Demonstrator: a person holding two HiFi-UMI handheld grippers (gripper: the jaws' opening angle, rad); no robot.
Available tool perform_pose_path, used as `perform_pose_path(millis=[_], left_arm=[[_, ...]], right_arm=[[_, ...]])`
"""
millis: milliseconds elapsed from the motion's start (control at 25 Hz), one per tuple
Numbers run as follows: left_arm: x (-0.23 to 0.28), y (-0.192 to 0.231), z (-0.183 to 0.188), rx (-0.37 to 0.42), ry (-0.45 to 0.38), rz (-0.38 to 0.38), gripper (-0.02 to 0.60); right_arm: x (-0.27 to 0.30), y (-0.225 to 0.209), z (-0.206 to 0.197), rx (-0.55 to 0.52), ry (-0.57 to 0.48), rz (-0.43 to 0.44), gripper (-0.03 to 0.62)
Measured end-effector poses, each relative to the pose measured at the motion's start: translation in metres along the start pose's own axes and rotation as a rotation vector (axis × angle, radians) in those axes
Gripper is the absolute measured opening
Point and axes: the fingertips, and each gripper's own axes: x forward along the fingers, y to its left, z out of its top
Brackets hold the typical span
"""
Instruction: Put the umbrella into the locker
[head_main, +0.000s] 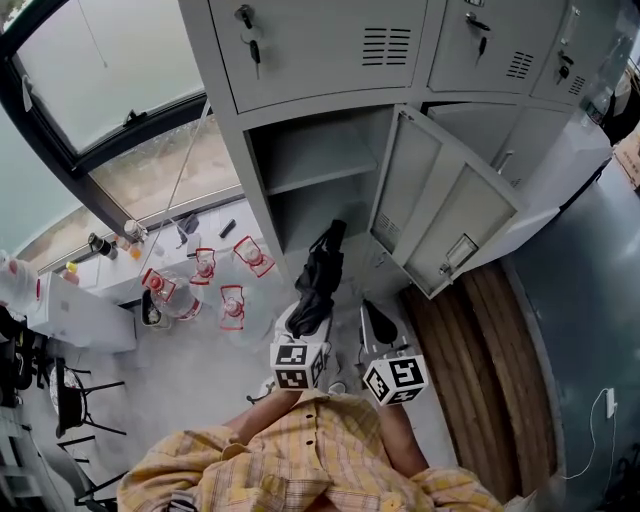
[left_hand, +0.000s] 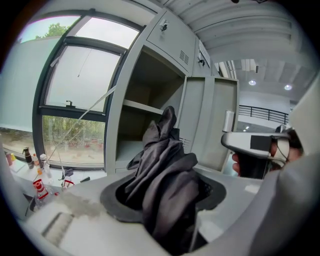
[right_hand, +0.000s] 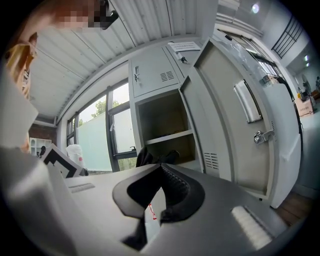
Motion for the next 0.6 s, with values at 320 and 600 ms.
perform_pose_path(millis=[320,600], left_arm=[[0.032,0.009,0.02,-0.018,-0.013,0.018,0.247],[0.06,0.024,0.033,-0.036,-0.02,0.048,0.247]], right_arm=[[0.024,-0.012,0.003,-0.01,0.016,0.022,-0.002],[0.041,-0.018,-0.003,-0.002,0.04,0.038,-0.002]])
